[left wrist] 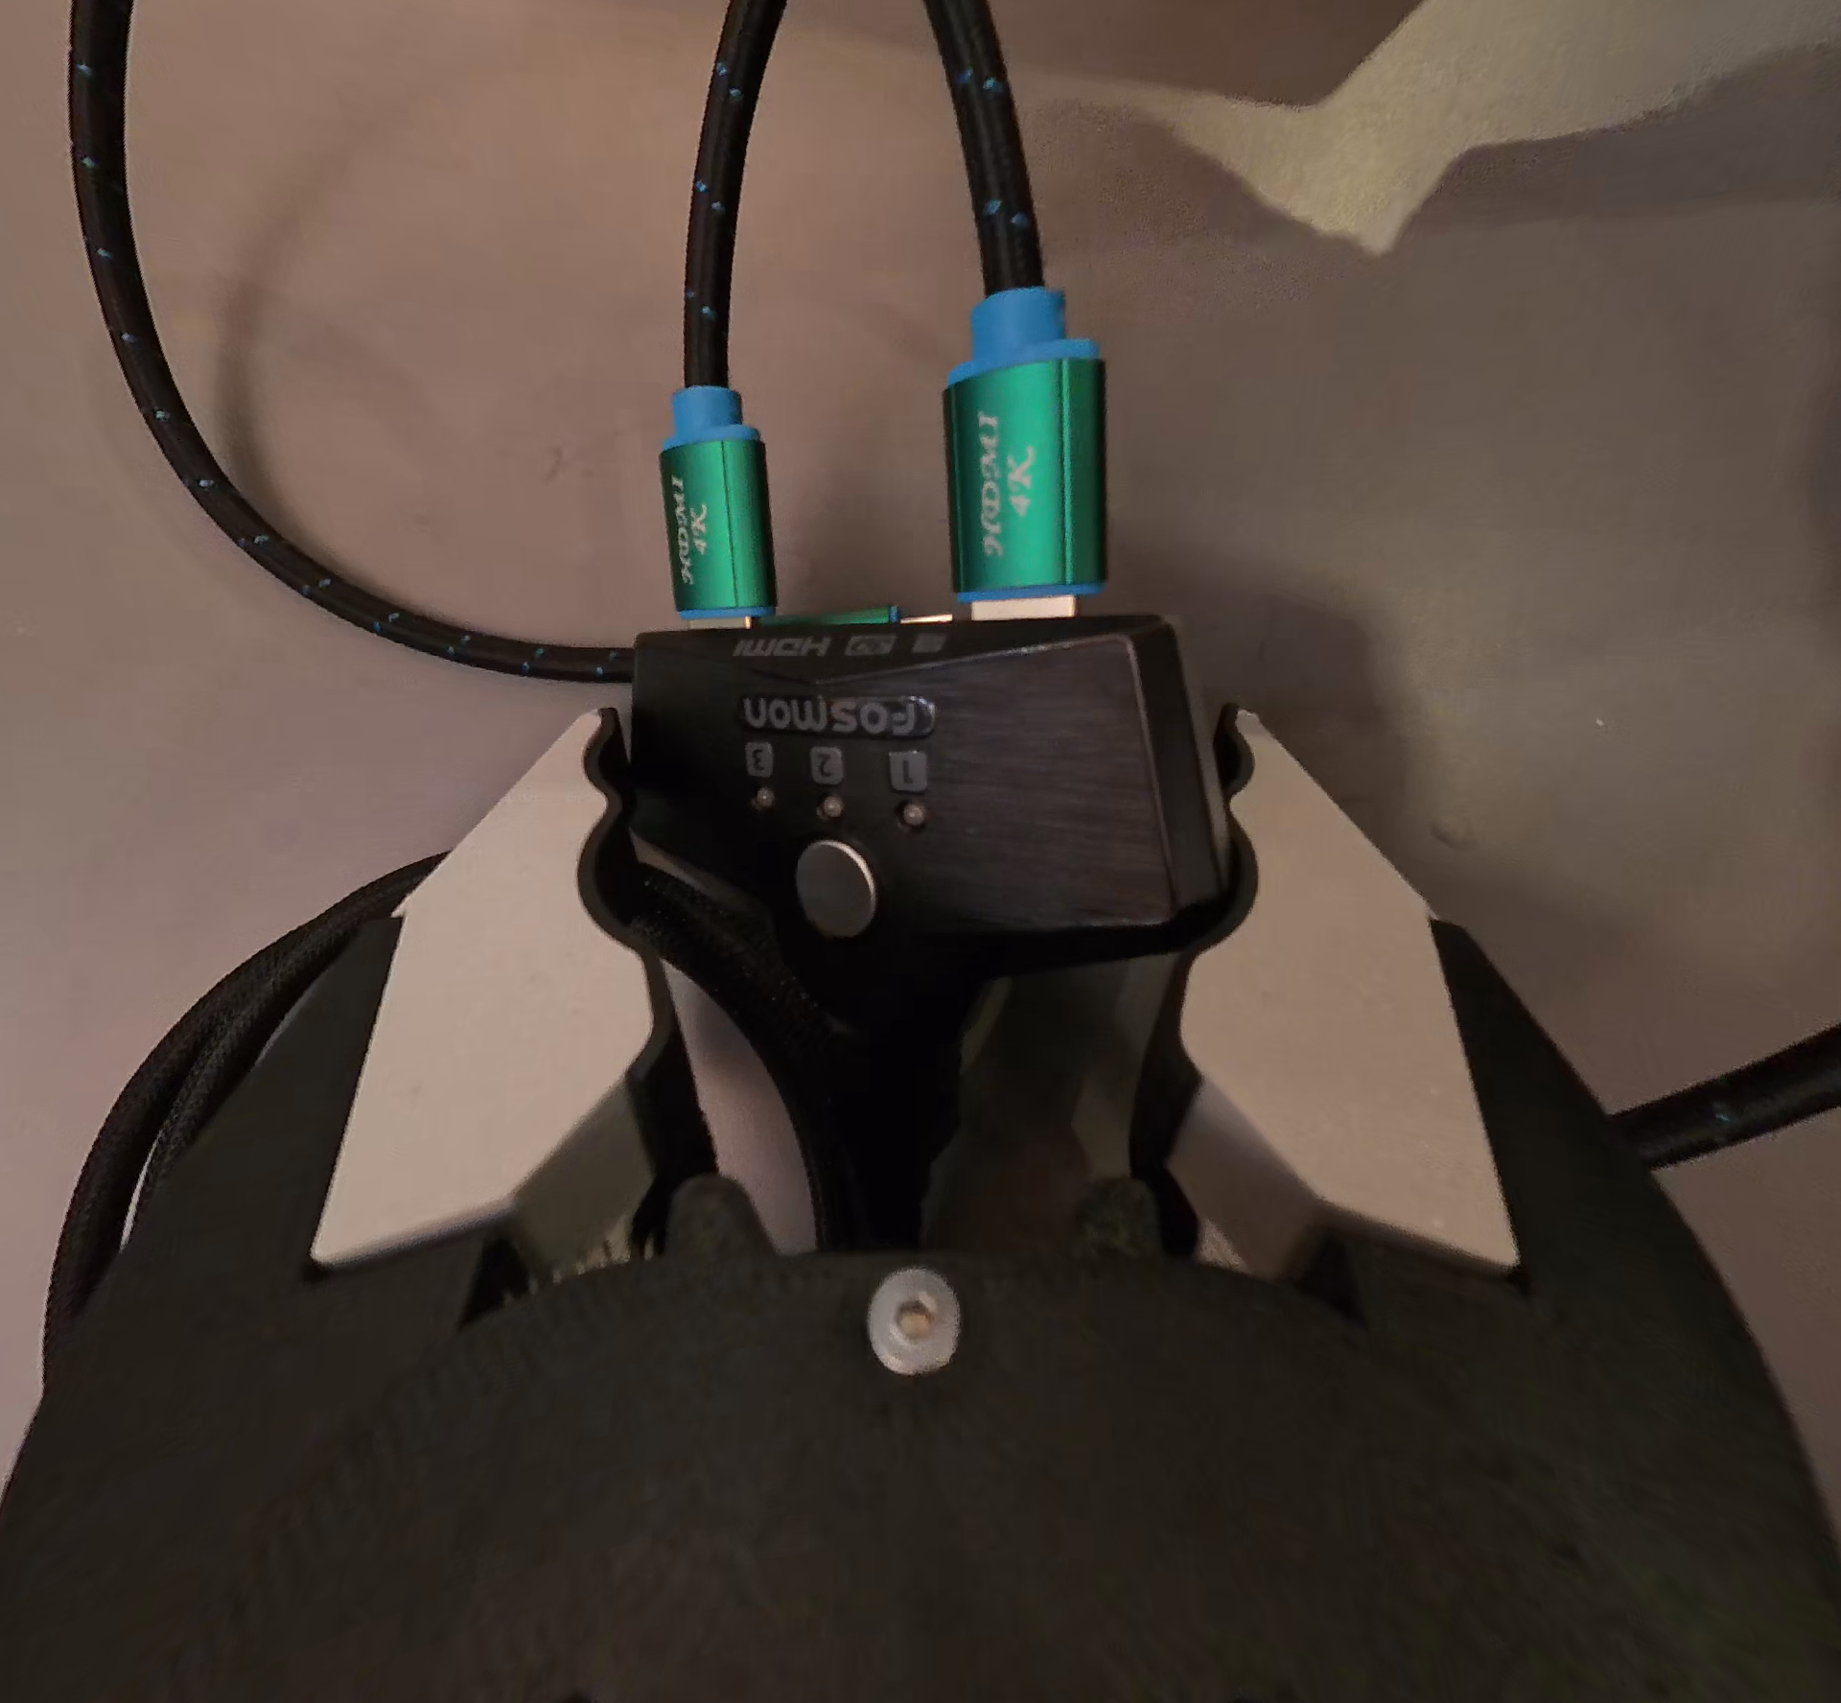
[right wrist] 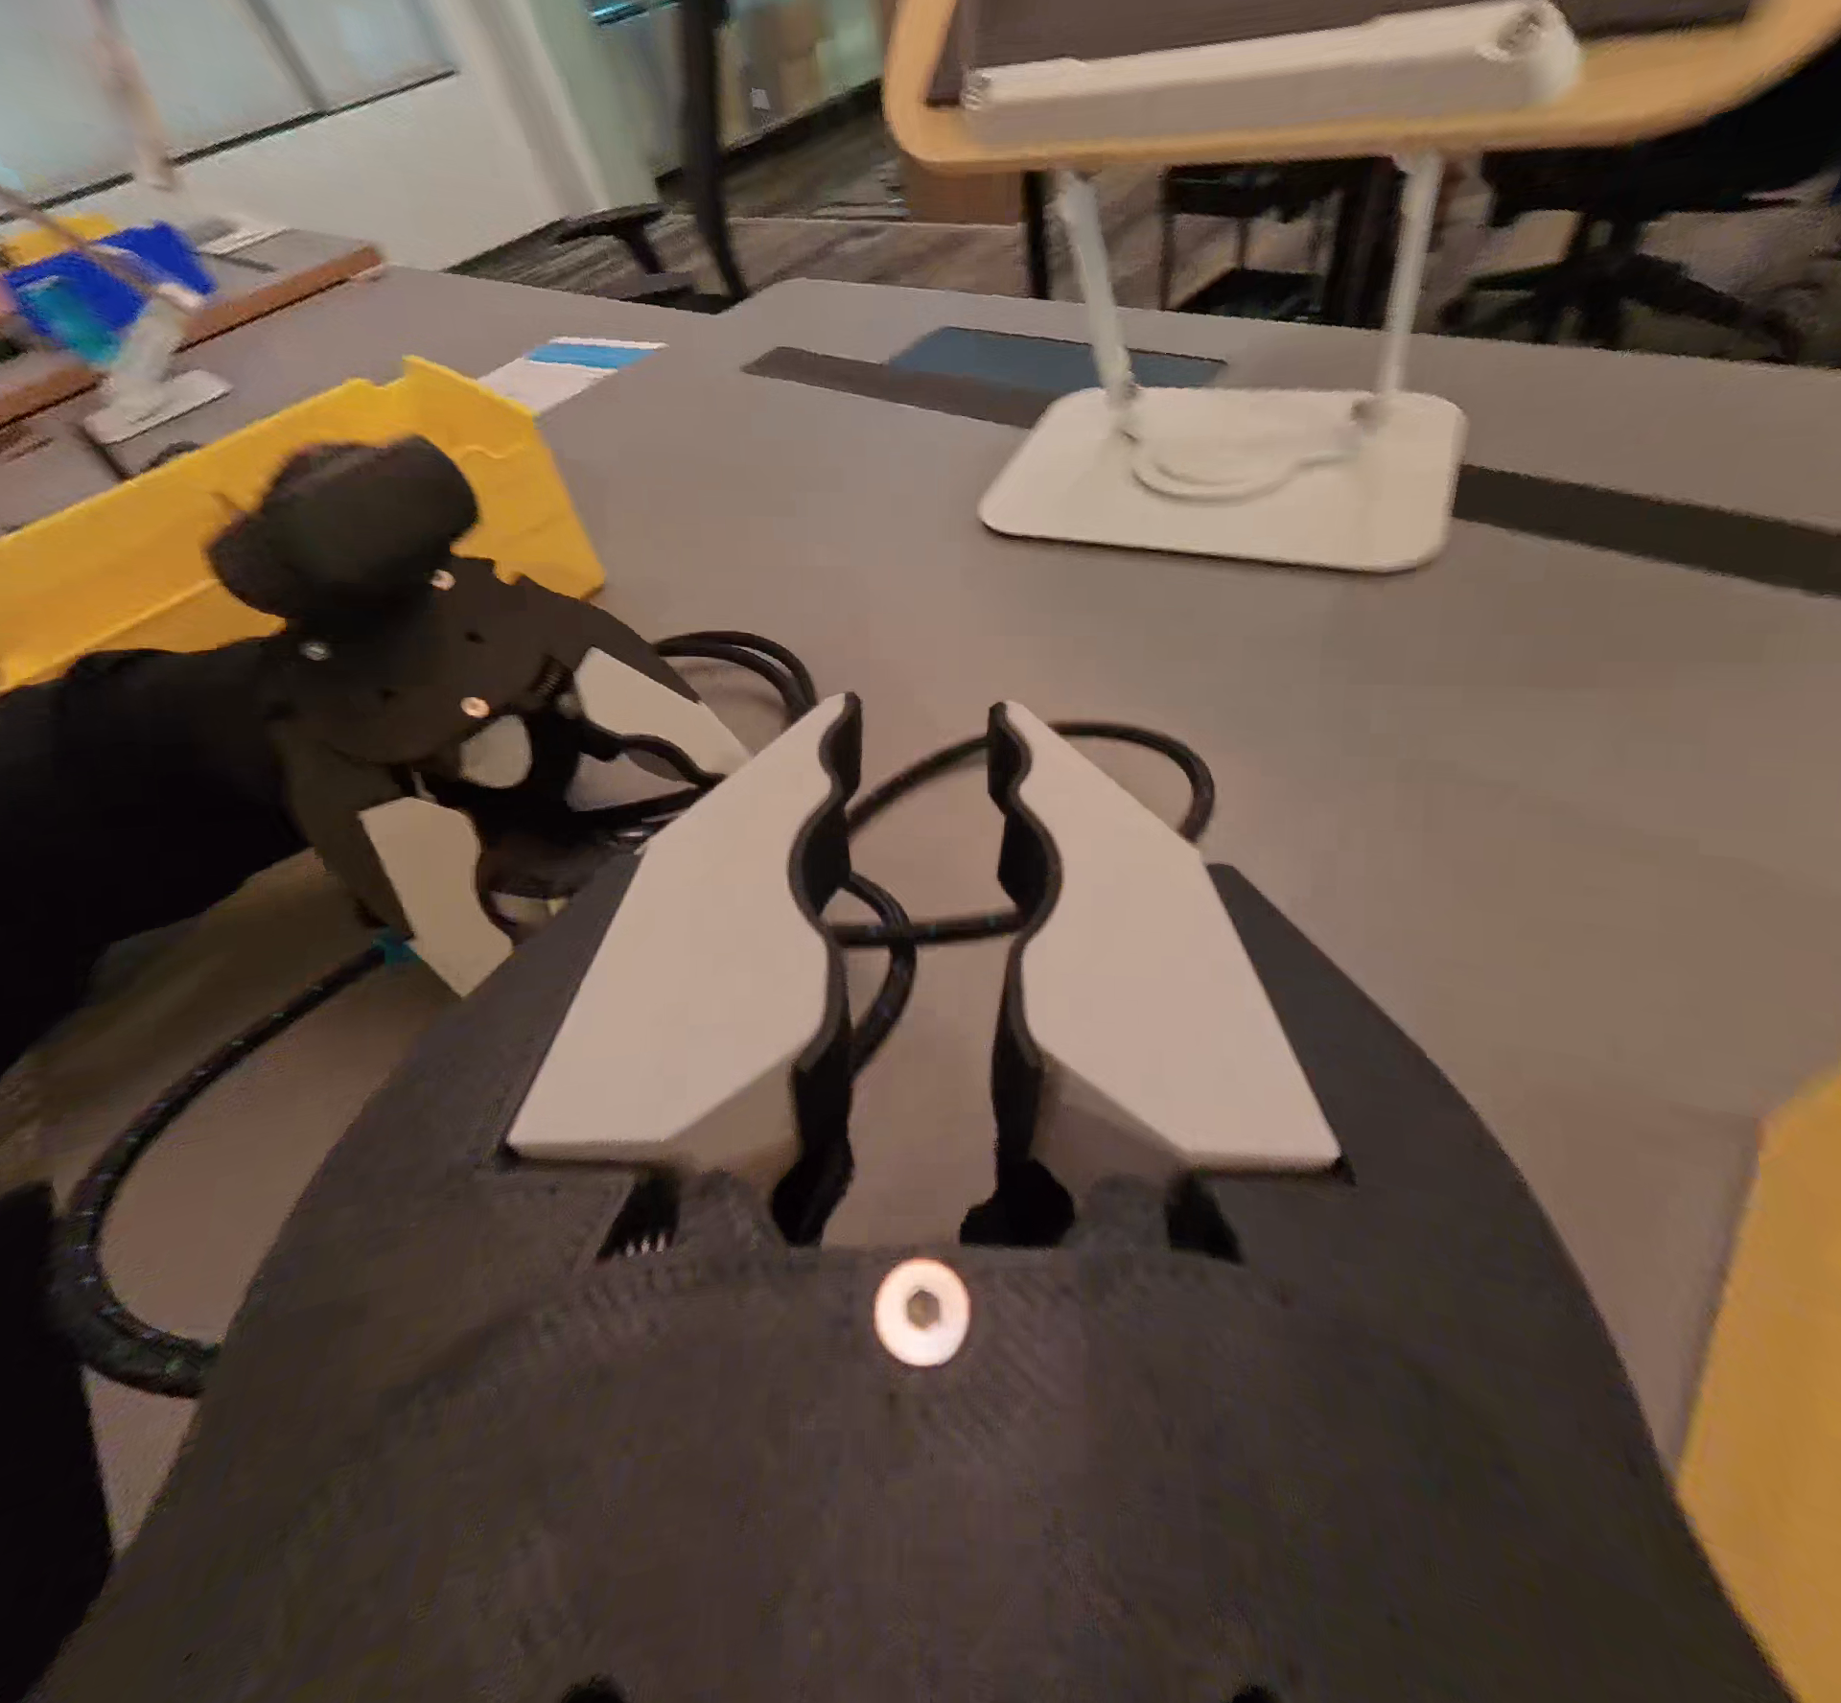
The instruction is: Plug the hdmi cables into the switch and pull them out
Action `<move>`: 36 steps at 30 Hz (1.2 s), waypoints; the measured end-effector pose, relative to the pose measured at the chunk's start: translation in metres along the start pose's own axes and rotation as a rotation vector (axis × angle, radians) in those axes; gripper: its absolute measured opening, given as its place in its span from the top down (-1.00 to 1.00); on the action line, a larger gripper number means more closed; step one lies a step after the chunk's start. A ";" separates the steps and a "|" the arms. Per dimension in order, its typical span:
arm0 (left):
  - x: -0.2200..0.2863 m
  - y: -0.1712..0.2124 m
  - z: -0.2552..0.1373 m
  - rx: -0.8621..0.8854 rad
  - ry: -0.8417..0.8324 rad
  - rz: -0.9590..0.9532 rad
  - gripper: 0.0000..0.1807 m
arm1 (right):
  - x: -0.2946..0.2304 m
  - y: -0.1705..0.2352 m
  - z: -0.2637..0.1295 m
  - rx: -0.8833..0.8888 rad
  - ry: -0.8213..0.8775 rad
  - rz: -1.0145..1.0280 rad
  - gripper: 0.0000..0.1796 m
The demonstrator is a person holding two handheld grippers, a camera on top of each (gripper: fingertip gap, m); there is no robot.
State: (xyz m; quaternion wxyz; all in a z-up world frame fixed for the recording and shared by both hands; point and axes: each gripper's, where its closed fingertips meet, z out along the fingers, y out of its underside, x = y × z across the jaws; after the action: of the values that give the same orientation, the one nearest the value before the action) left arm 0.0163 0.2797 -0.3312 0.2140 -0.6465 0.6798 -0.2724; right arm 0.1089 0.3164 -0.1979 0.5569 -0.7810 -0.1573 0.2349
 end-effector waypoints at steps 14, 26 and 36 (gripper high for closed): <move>0.008 -0.002 -0.003 0.032 0.025 0.007 -0.20 | -0.012 0.058 -0.028 0.027 -0.024 0.303 0.73; 0.008 -0.006 -0.008 0.073 0.059 -0.034 -0.15 | -0.027 0.076 -0.064 -0.012 0.095 0.095 0.81; 0.011 -0.005 -0.007 0.069 0.051 -0.011 -0.16 | -0.085 0.095 0.006 -0.176 -0.240 0.031 0.65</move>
State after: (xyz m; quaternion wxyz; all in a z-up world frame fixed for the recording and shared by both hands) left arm 0.0148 0.2697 -0.3218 0.2170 -0.6354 0.6715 -0.3134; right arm 0.0331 0.2465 -0.2730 0.4596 -0.7956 -0.2304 0.3205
